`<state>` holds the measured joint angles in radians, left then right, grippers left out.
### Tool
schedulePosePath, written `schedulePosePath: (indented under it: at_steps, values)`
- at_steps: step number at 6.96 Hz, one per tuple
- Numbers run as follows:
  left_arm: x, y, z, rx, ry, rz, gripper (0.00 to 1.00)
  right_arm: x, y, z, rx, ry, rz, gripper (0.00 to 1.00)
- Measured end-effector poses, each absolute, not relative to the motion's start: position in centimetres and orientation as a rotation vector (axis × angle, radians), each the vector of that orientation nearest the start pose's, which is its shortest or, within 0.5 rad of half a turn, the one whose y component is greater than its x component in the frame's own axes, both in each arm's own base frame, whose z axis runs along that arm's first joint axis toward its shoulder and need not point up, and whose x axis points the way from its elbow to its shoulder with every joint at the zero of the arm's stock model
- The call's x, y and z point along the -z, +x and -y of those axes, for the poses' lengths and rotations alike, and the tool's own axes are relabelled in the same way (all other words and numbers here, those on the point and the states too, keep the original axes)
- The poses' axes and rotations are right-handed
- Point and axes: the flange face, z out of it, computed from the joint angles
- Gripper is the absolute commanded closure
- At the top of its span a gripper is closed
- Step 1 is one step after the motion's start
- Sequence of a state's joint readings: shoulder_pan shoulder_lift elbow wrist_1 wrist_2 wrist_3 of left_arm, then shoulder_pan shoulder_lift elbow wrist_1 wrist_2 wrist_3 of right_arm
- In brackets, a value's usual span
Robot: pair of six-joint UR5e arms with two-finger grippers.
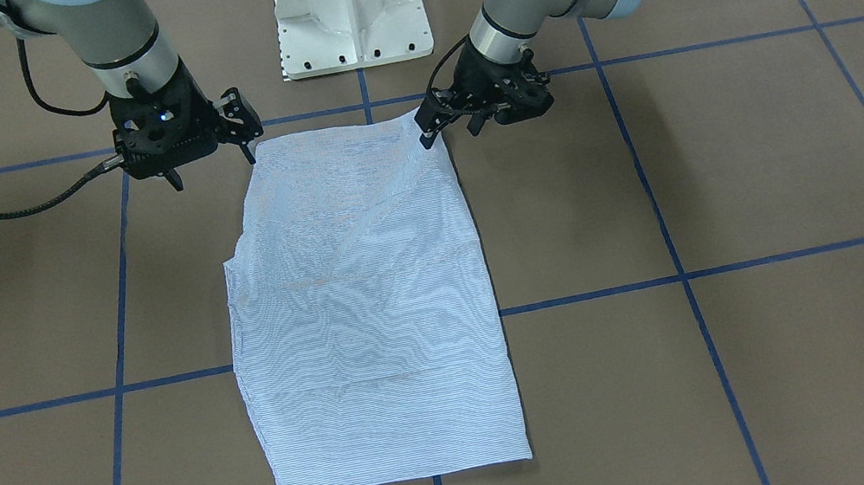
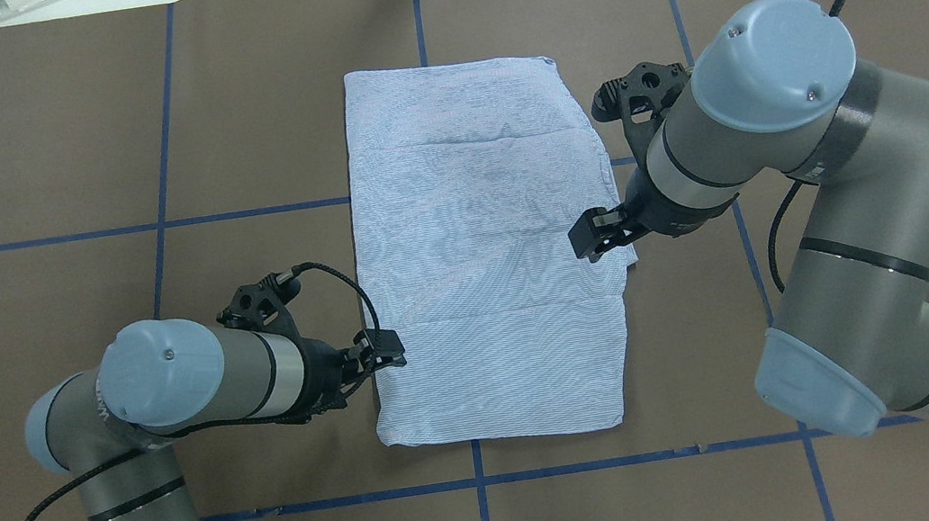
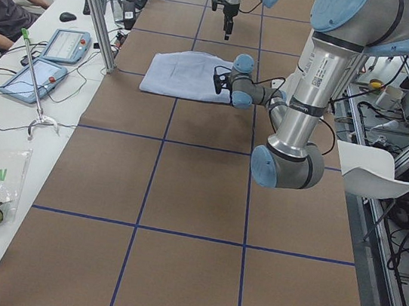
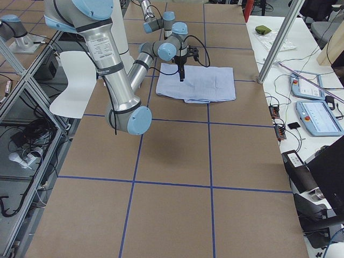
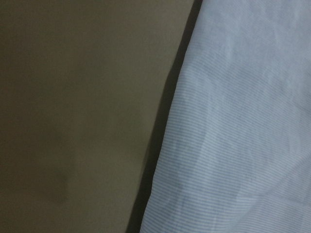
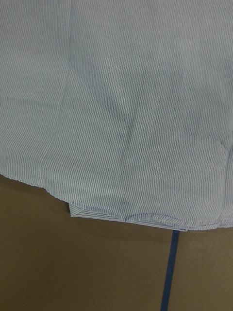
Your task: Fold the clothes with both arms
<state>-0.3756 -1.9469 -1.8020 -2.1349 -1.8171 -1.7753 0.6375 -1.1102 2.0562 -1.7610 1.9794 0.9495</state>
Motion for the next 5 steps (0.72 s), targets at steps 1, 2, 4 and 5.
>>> schedulePosePath:
  at_steps: [1, 2, 4, 5]
  values:
    - [-27.7, 52.9, 31.3, 0.361, -0.132, -1.178, 0.13, -22.1, -38.9, 40.3, 0.142, 0.122, 0.839, 0.00]
    - [-27.7, 53.3, 30.5, 0.353, -0.142, -1.174, 0.15, -22.0, -38.8, 40.1, 0.146, 0.118, 0.846, 0.00]
    - [-27.7, 54.1, 29.2, 0.334, -0.158, -1.168, 0.19, -22.0, -38.9, 40.0, 0.151, 0.110, 0.852, 0.00]
    - [-27.7, 54.3, 28.8, 0.329, -0.161, -1.167, 0.19, -22.0, -38.9, 40.0, 0.152, 0.109, 0.852, 0.00]
